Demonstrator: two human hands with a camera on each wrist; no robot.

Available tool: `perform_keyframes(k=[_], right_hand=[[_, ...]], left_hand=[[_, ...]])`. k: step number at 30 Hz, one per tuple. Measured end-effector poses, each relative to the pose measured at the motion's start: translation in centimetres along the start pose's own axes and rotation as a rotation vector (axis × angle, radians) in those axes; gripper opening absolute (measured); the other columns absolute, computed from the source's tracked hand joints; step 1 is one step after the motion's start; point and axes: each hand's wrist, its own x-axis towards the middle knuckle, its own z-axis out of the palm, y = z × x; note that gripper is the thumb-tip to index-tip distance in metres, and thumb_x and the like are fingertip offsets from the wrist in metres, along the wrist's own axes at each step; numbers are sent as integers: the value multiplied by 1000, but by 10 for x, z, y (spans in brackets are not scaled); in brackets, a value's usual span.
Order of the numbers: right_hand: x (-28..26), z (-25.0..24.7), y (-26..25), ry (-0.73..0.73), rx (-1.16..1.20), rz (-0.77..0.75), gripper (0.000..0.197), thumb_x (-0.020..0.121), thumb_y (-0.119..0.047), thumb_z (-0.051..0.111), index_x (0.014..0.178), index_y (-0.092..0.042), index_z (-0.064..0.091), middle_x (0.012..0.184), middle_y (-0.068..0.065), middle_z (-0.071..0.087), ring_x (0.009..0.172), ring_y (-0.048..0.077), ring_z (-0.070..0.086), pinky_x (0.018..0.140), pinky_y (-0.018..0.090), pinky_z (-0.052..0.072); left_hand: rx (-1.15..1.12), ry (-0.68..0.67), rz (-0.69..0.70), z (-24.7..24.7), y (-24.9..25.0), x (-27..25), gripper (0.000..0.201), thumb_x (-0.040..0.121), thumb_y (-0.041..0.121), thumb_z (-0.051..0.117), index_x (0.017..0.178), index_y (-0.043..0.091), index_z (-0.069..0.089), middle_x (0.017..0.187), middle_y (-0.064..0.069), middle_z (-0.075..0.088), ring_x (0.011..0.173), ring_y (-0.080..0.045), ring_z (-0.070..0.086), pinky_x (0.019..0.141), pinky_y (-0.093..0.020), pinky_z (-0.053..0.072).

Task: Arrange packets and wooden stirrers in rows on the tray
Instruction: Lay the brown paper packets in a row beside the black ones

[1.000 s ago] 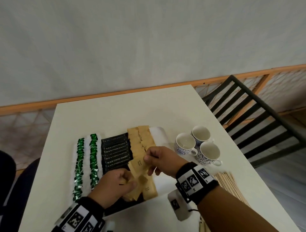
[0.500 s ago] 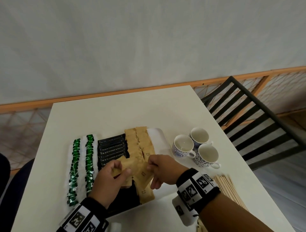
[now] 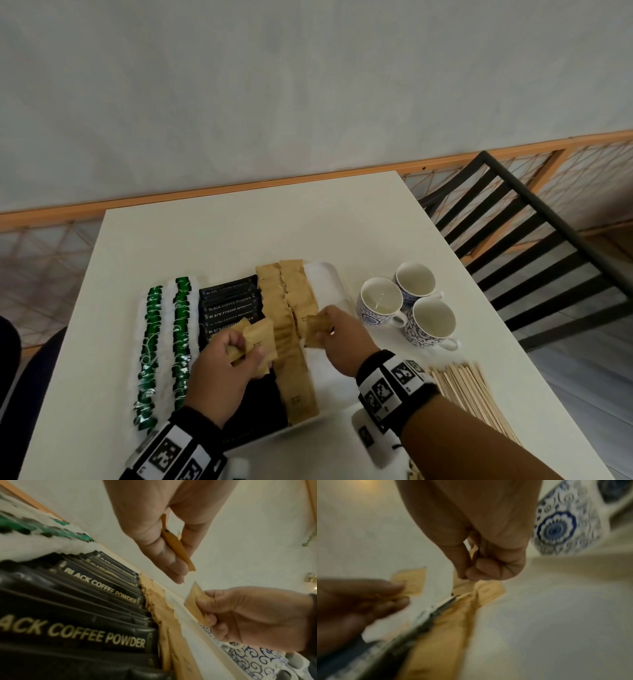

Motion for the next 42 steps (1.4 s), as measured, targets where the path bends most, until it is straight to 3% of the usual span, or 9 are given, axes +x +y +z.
perform_keyframes(k=[4, 8, 14, 19, 21, 25, 35, 38, 42], right_hand=[[8, -7, 5, -21, -304, -59, 38, 86, 0, 53, 119, -17, 45, 104, 9, 65, 94, 27, 62, 78, 35, 52], [17, -8, 1, -51, -319, -45, 43, 87, 0, 53, 124, -16, 41, 107, 12, 62, 94, 28, 61, 73, 31, 48], [29, 1, -3, -60, -263, -36, 42, 88, -2, 56, 125, -15, 41, 116, 11, 57, 103, 24, 55, 76, 26, 41], [36, 10, 0, 26, -196, -15, 43, 87, -3, 61, 123, -17, 42, 115, 8, 55, 98, 20, 52, 77, 22, 39], [36, 12, 0, 48, -189, -14, 43, 88, -3, 60, 124, -17, 42, 113, 8, 55, 92, 17, 50, 75, 22, 38], [38, 14, -2, 74, -188, -12, 44, 88, 2, 57, 125, -16, 40, 110, 9, 56, 87, 17, 49, 73, 23, 39], [32, 12, -4, 68, -181, 10, 40, 90, -2, 51, 126, -15, 39, 110, 9, 55, 87, 19, 49, 73, 25, 39], [22, 9, -11, 142, -107, -91, 19, 97, -25, 48, 113, -15, 51, 106, 4, 58, 90, 21, 55, 78, 29, 44], [3, 11, -23, -110, 124, -191, 30, 92, -49, 56, 81, -21, 58, 79, -4, 62, 73, 13, 57, 70, 26, 47]], left_hand=[[-2, 12, -25, -4, -6, 1, 25, 79, 20, 77, 73, 25, 53, 91, -10, 69, 79, -29, 72, 71, -52, 59], [49, 26, 13, -3, -7, 1, 26, 79, 20, 76, 71, 25, 52, 87, -10, 69, 75, -23, 70, 65, -31, 58], [33, 13, -20, -6, -13, 2, 42, 60, 54, 74, 79, 23, 53, 87, -7, 71, 77, -27, 72, 73, -53, 57], [61, 39, 26, -2, -6, -1, 26, 80, 16, 76, 73, 16, 51, 78, -5, 65, 65, -7, 66, 51, -14, 48], [76, 47, 44, -1, -6, -1, 25, 80, 12, 75, 74, 13, 50, 76, -3, 62, 60, -2, 61, 48, -10, 43], [72, 29, 43, -1, -13, 2, 27, 79, 19, 77, 71, 23, 51, 81, -7, 67, 71, -20, 66, 59, -26, 48], [-86, 8, -39, 5, -11, 3, 16, 89, 22, 65, 74, 21, 66, 79, -2, 68, 78, -23, 62, 75, -40, 54], [-227, -11, -121, 6, -4, 2, 16, 90, 18, 64, 75, 15, 66, 82, -6, 69, 79, -27, 65, 71, -43, 58], [-108, -3, -39, 9, -3, 2, 11, 86, 26, 70, 77, 20, 67, 79, 1, 69, 75, -19, 61, 76, -41, 52]])
